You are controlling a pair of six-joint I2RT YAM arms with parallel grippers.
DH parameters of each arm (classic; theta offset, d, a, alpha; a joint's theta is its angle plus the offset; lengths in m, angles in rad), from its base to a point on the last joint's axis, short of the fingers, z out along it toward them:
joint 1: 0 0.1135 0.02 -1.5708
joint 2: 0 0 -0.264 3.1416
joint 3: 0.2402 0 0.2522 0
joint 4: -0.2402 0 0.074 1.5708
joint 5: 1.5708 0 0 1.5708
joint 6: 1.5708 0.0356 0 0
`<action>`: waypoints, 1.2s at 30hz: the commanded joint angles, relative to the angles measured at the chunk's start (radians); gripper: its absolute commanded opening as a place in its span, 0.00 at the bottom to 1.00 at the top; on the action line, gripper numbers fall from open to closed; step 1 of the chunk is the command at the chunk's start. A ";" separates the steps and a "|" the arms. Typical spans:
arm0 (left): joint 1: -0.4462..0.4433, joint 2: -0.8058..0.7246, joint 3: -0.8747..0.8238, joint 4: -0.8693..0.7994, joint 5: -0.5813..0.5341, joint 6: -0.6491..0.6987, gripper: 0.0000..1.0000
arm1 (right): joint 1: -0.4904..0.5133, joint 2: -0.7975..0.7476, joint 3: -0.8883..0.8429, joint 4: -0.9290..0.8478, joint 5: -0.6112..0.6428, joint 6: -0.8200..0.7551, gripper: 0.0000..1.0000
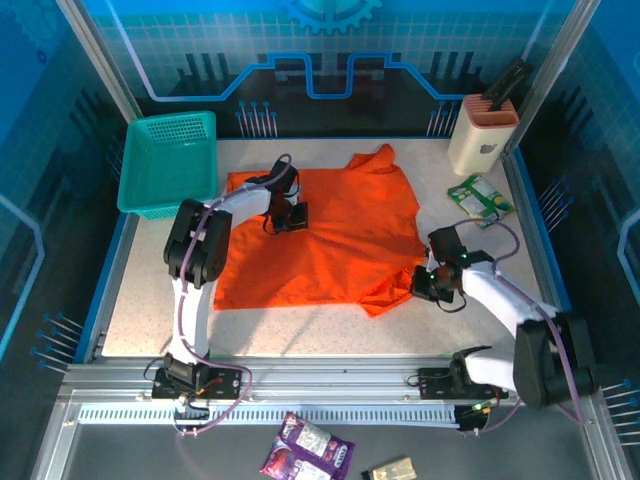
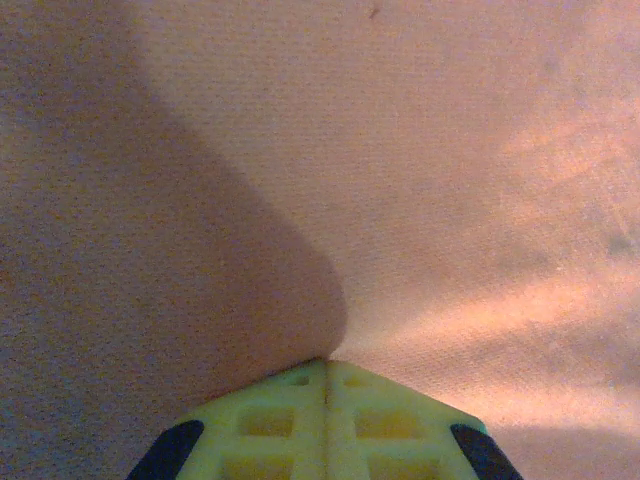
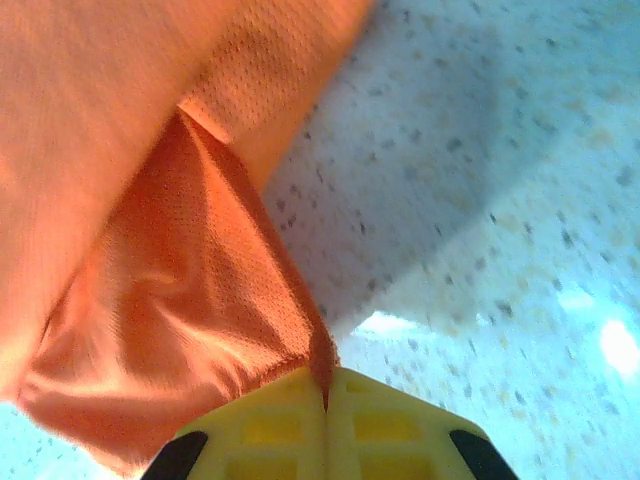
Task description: Fold the inside-out t-shirt
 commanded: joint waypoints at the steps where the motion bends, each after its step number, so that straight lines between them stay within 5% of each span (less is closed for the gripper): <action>1: 0.049 0.075 0.003 -0.038 -0.037 -0.017 0.05 | -0.012 -0.115 -0.058 -0.148 0.038 0.123 0.00; 8: 0.098 0.089 0.028 -0.043 -0.046 -0.022 0.04 | 0.088 -0.288 -0.115 -0.255 0.112 0.351 0.00; 17: 0.112 0.077 0.058 -0.052 -0.019 -0.014 0.06 | 0.113 -0.283 -0.110 -0.250 0.034 0.359 0.01; 20: 0.094 0.018 0.056 -0.046 0.017 -0.004 0.10 | 0.108 -0.271 -0.068 -0.244 0.038 0.322 0.27; 28: 0.007 -0.158 0.083 -0.135 0.006 0.023 0.17 | 0.004 -0.082 0.087 -0.098 -0.006 0.090 0.42; 36: -0.080 -0.343 -0.168 -0.154 -0.023 0.005 0.17 | -0.106 0.239 0.246 0.166 -0.246 -0.048 0.44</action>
